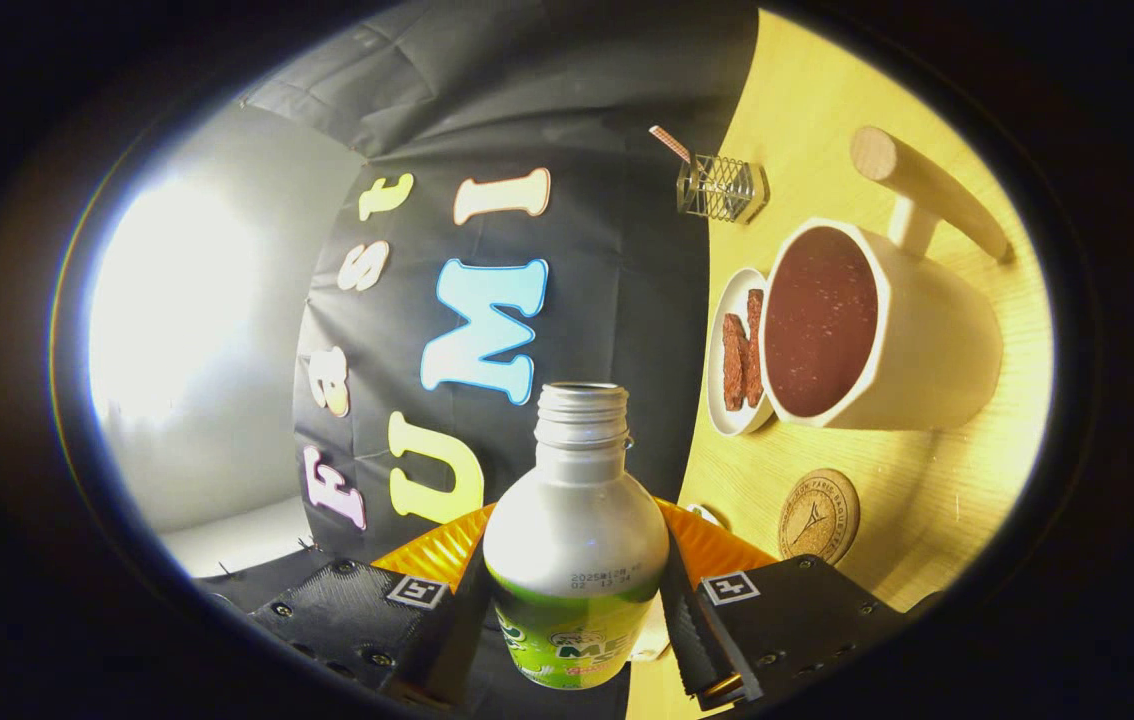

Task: Take the bottle from table, then pour the juice into the cup, finally place the bottle on the coaster

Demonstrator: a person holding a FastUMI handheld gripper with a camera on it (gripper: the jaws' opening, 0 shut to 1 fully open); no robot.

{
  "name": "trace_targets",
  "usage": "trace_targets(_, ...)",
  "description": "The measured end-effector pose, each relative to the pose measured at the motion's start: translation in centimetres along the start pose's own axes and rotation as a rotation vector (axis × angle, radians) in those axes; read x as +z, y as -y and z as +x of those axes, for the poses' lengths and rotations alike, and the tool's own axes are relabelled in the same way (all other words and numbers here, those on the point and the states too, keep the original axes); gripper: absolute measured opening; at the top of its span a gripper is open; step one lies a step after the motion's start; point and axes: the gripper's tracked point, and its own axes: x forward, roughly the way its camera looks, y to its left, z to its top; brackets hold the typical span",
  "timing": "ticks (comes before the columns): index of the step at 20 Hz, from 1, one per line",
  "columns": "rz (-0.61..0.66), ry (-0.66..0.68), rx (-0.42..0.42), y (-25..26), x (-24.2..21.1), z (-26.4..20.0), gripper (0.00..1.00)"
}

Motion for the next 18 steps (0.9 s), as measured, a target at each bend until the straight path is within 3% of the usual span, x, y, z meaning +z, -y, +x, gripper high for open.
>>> trace_targets(5,0.092,0.021,0.027,-0.15,0.40,0.09,0.77)
trace_targets(18,0.223,0.061,0.006,0.62,0.78,0.85,0.77)
